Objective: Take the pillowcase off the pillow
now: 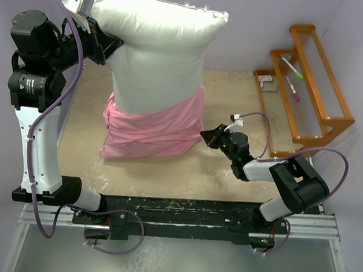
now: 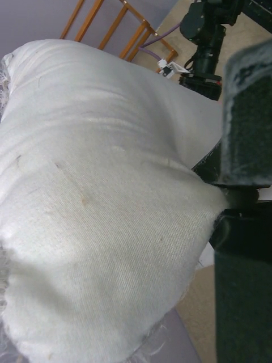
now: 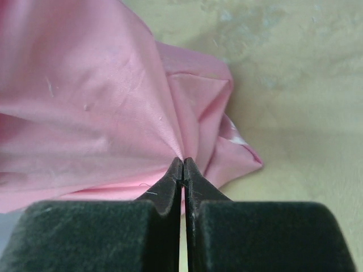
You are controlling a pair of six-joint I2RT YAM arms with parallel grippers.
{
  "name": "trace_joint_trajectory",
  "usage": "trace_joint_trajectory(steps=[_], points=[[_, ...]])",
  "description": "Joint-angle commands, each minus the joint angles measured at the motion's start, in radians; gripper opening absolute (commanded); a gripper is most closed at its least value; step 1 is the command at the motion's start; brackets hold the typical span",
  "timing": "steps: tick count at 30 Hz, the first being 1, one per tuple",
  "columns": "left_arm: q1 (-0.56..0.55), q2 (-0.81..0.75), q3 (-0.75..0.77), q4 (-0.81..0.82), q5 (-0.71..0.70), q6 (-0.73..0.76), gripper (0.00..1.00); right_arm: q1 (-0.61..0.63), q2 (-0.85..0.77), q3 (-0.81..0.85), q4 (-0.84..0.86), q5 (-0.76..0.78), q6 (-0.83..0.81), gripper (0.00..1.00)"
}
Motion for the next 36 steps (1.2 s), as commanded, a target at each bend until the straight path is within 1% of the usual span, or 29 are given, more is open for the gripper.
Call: trace_joint_trajectory(steps=[1, 4, 7, 8, 11, 12, 15, 16, 20, 22, 25, 27, 28, 29, 30, 31, 32, 33, 34, 36], points=[[0.007, -0.043, 0.074, 0.31, -0.108, -0.081, 0.0, 0.054, 0.056, -0.032, -0.017, 0.133, 0.005, 0.0], [0.007, -0.033, 0.095, 0.366, -0.144, -0.114, 0.0, 0.128, 0.091, -0.008, -0.076, 0.193, -0.002, 0.0], [0.007, -0.006, 0.153, 0.436, -0.23, -0.131, 0.0, 0.204, 0.137, 0.035, -0.176, 0.279, 0.007, 0.0], [0.007, -0.002, 0.162, 0.475, -0.265, -0.132, 0.0, 0.231, 0.147, 0.041, -0.198, 0.307, 0.021, 0.0], [0.007, 0.004, 0.165, 0.62, -0.353, -0.12, 0.0, 0.259, 0.176, 0.032, -0.212, 0.359, 0.083, 0.0], [0.007, 0.02, 0.186, 0.649, -0.374, -0.116, 0.0, 0.268, 0.185, 0.029, -0.216, 0.371, 0.1, 0.0], [0.006, 0.095, 0.327, 0.664, -0.41, -0.108, 0.0, 0.291, 0.209, 0.039, -0.253, 0.398, 0.128, 0.0], [0.007, 0.101, 0.333, 0.68, -0.421, -0.107, 0.0, 0.301, 0.216, 0.044, -0.269, 0.41, 0.139, 0.0], [0.007, 0.069, 0.244, 0.805, -0.461, -0.102, 0.0, 0.334, 0.215, 0.065, -0.364, 0.476, 0.164, 0.0], [0.007, 0.067, 0.24, 0.813, -0.462, -0.102, 0.0, 0.342, 0.187, 0.066, -0.409, 0.503, 0.164, 0.0], [0.006, 0.055, 0.216, 0.787, -0.369, -0.107, 0.0, 0.35, 0.078, 0.063, -0.451, 0.507, 0.09, 0.0], [0.007, 0.021, 0.14, 0.797, -0.311, -0.115, 0.0, 0.352, -0.044, 0.078, -0.503, 0.504, 0.013, 0.0], [0.006, 0.003, 0.104, 0.801, -0.284, -0.117, 0.0, 0.352, -0.106, 0.087, -0.527, 0.489, -0.026, 0.03], [0.007, -0.011, 0.068, 0.799, -0.25, -0.12, 0.0, 0.352, -0.185, 0.108, -0.56, 0.459, -0.073, 0.1], [0.007, -0.021, 0.044, 0.787, -0.196, -0.12, 0.0, 0.352, -0.243, 0.139, -0.594, 0.415, -0.135, 0.21], [0.007, -0.022, 0.032, 0.757, -0.113, -0.117, 0.0, 0.351, -0.295, 0.185, -0.651, 0.401, -0.19, 0.36], [0.007, -0.021, 0.029, 0.722, -0.029, -0.112, 0.0, 0.352, -0.35, 0.237, -0.716, 0.385, -0.245, 0.48], [0.006, -0.019, 0.025, 0.681, 0.052, -0.105, 0.0, 0.351, -0.397, 0.29, -0.763, 0.359, -0.302, 0.55], [0.005, -0.029, 0.004, 0.666, 0.106, -0.108, 0.0, 0.351, -0.446, 0.335, -0.797, 0.345, -0.361, 0.62], [0.005, -0.052, -0.06, 0.653, 0.185, -0.095, 0.0, 0.351, -0.509, 0.459, -0.843, 0.296, -0.476, 0.7]])
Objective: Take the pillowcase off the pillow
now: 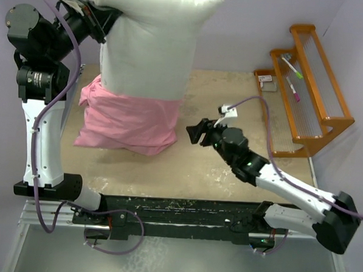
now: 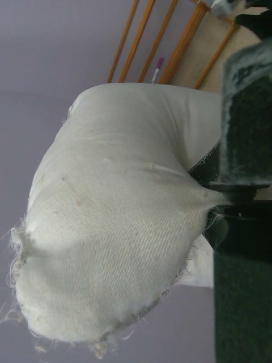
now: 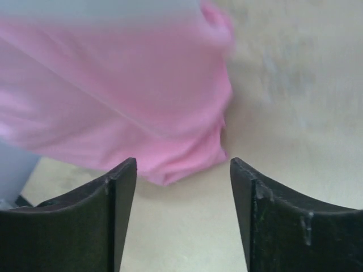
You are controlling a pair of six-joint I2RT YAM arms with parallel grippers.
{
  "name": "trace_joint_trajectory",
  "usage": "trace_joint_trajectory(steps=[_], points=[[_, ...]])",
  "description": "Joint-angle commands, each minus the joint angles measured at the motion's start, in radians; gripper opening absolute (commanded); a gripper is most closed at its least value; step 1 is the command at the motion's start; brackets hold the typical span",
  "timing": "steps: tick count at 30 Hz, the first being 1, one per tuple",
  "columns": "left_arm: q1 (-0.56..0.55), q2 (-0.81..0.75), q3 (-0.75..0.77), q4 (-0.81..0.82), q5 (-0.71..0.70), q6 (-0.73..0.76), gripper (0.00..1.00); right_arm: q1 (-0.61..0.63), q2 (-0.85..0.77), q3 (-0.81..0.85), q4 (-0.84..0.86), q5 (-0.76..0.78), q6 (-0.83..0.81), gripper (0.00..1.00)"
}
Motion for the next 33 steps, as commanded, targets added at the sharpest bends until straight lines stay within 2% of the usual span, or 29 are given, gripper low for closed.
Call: trace_joint_trajectory(steps=[1, 6, 9, 12, 17, 20, 26, 28, 30, 32, 33], points=[[0.003, -0.101, -0.056, 0.188, 0.258, 0.019, 0.0, 0.002, -0.14, 0.289, -0.171, -0.108, -0.334, 0.73], [-0.013, -0.098, -0.098, 0.028, 0.411, 0.067, 0.0, 0.001, -0.015, 0.777, -0.341, -0.207, -0.584, 0.83], [-0.059, -0.099, -0.146, -0.112, 0.43, 0.157, 0.0, 0.0, 0.09, 1.003, -0.418, -0.266, -0.668, 0.86], [-0.126, -0.109, -0.198, -0.235, 0.385, 0.279, 0.0, 0.001, 0.159, 1.154, -0.46, -0.294, -0.701, 0.87], [-0.222, -0.125, -0.27, -0.266, 0.303, 0.349, 0.0, 0.0, 0.234, 1.233, -0.509, -0.386, -0.687, 0.99], [-0.25, -0.123, -0.27, -0.258, 0.285, 0.35, 0.0, 0.0, 0.269, 1.231, -0.581, -0.424, -0.675, 1.0], [-0.272, -0.127, -0.246, -0.306, 0.291, 0.397, 0.0, 0.0, 0.242, 1.133, -0.603, -0.337, -0.734, 0.99], [-0.274, -0.129, -0.239, -0.318, 0.299, 0.406, 0.0, -0.002, 0.238, 1.113, -0.612, -0.326, -0.755, 0.96], [-0.274, -0.127, -0.226, -0.329, 0.308, 0.407, 0.0, -0.004, 0.255, 1.115, -0.638, -0.314, -0.774, 0.87], [-0.274, -0.123, -0.193, -0.363, 0.314, 0.417, 0.15, -0.013, 0.273, 1.12, -0.65, -0.292, -0.77, 0.7], [-0.274, -0.12, -0.172, -0.392, 0.318, 0.43, 0.2, -0.026, 0.279, 1.12, -0.644, -0.274, -0.755, 0.57]])
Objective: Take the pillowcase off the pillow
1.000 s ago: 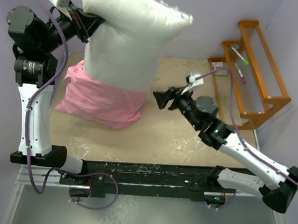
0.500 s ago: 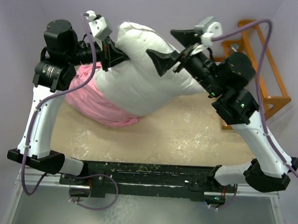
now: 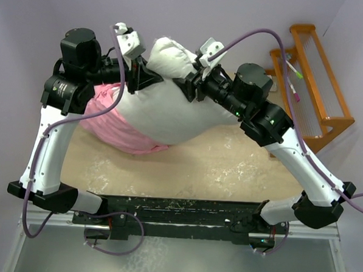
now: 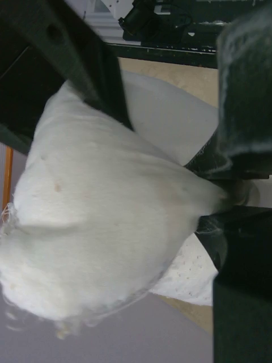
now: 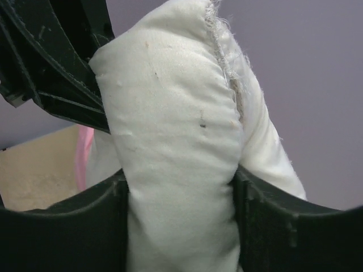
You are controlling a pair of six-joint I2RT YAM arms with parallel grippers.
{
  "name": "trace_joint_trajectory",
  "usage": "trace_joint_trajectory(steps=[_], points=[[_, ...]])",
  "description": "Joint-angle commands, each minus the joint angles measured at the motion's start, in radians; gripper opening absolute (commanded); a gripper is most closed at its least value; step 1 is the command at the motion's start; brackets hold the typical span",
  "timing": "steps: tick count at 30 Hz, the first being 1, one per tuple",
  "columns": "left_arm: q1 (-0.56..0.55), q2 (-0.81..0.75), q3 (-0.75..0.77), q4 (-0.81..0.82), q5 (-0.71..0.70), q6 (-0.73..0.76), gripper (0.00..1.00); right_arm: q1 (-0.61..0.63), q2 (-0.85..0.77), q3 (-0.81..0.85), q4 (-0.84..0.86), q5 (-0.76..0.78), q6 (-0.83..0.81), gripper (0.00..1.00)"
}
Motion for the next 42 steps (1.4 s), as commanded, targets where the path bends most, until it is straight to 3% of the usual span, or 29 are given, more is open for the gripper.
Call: trace_joint_trajectory(steps=[1, 3, 5, 7, 9, 12, 18, 23, 25, 27, 33, 38, 42], points=[[0.0, -0.017, 0.112, -0.05, 0.026, 0.064, 0.26, -0.042, 0.02, -0.012, -0.048, 0.09, 0.013, 0.4], [0.001, -0.02, 0.155, -0.119, 0.011, 0.106, 0.39, -0.078, 0.005, -0.042, 0.006, 0.125, 0.044, 0.02], [0.003, -0.025, 0.191, -0.2, -0.015, 0.169, 0.5, -0.105, -0.025, -0.093, 0.082, 0.127, 0.054, 0.0], [0.003, -0.032, 0.219, -0.267, -0.087, 0.226, 0.69, -0.124, -0.067, -0.146, 0.171, 0.104, 0.053, 0.0], [0.002, -0.034, 0.225, -0.339, -0.208, 0.313, 0.84, -0.15, -0.12, -0.205, 0.294, 0.053, 0.057, 0.0], [0.03, -0.04, 0.184, -0.469, -0.404, 0.462, 0.99, -0.198, -0.169, -0.223, 0.406, 0.022, 0.073, 0.0], [0.499, -0.121, -0.116, -0.471, -0.26, 0.826, 1.0, -0.229, -0.216, -0.228, 0.47, -0.107, 0.01, 0.0], [0.824, 0.082, 0.035, -0.655, 0.012, 1.002, 0.97, -0.233, -0.247, -0.247, 0.478, -0.239, -0.022, 0.0], [0.855, 0.138, 0.083, -0.774, 0.076, 1.144, 0.97, -0.232, -0.245, -0.237, 0.472, -0.297, -0.029, 0.0], [0.856, 0.123, 0.024, -0.771, 0.106, 1.209, 0.97, -0.231, -0.236, -0.217, 0.46, -0.362, -0.036, 0.0], [0.855, 0.006, -0.279, -0.58, 0.092, 1.278, 0.99, -0.232, -0.222, -0.2, 0.487, -0.406, -0.004, 0.0], [0.856, 0.026, -0.381, -0.52, 0.039, 1.268, 0.97, -0.232, -0.234, -0.231, 0.516, -0.408, 0.02, 0.0], [0.856, 0.028, -0.474, -0.478, 0.087, 1.266, 0.97, -0.234, -0.239, -0.238, 0.535, -0.438, 0.045, 0.0]])
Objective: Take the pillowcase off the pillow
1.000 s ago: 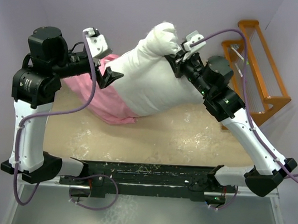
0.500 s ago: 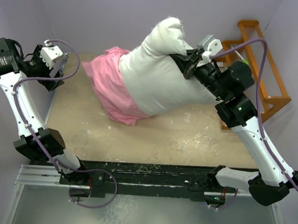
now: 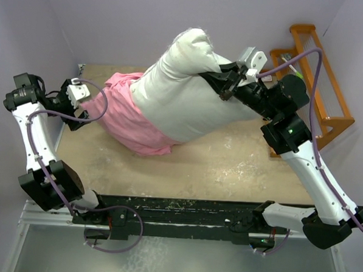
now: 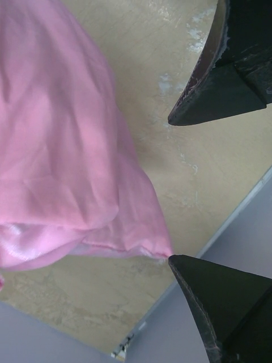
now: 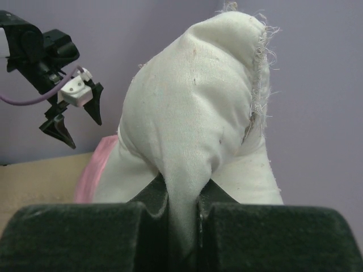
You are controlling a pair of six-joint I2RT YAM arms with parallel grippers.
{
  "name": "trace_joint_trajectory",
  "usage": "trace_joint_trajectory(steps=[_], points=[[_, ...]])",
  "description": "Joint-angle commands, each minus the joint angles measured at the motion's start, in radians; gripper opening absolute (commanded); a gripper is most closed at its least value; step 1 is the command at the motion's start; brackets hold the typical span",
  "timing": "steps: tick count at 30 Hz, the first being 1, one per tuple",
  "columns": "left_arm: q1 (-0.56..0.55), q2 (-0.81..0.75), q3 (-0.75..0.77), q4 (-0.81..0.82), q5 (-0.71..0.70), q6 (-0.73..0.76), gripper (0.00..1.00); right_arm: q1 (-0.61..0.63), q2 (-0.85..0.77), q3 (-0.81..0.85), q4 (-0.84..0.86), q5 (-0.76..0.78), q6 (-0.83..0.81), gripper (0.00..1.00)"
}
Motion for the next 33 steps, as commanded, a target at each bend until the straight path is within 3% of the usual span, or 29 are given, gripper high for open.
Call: trace_joint_trajectory(steps=[1, 3, 11, 14, 17, 20, 24, 26, 28, 33], points=[[0.001, 0.005, -0.09, 0.113, 0.085, 0.012, 0.97, 0.001, -0.043, 0.031, 0.188, -0.054, 0.039, 0.0], [0.0, 0.01, -0.118, 0.212, 0.12, -0.073, 0.98, 0.0, -0.047, 0.04, 0.178, -0.084, 0.05, 0.0], [-0.078, 0.048, -0.189, 0.432, 0.109, -0.148, 0.99, -0.007, -0.072, 0.045, 0.171, -0.207, 0.117, 0.0], [-0.141, 0.063, -0.248, 0.421, -0.006, -0.04, 1.0, -0.009, -0.08, 0.044, 0.169, -0.207, 0.119, 0.0], [-0.142, 0.096, -0.284, 0.436, -0.07, -0.014, 0.94, -0.013, -0.084, 0.059, 0.141, -0.193, 0.103, 0.0], [-0.105, 0.134, -0.293, 0.444, -0.095, -0.007, 0.82, -0.02, -0.094, 0.067, 0.118, -0.168, 0.086, 0.0], [-0.065, 0.15, -0.303, 0.436, -0.097, 0.01, 0.58, -0.029, -0.106, 0.066, 0.127, -0.144, 0.087, 0.0], [-0.062, 0.152, -0.302, 0.43, -0.086, 0.001, 0.36, -0.033, -0.106, 0.062, 0.148, -0.133, 0.102, 0.0], [-0.062, 0.151, -0.293, 0.416, -0.046, -0.021, 0.03, -0.036, -0.105, 0.058, 0.169, -0.126, 0.119, 0.0], [-0.062, 0.106, -0.287, 0.373, 0.071, -0.075, 0.0, -0.046, -0.113, 0.045, 0.208, -0.083, 0.135, 0.0]])
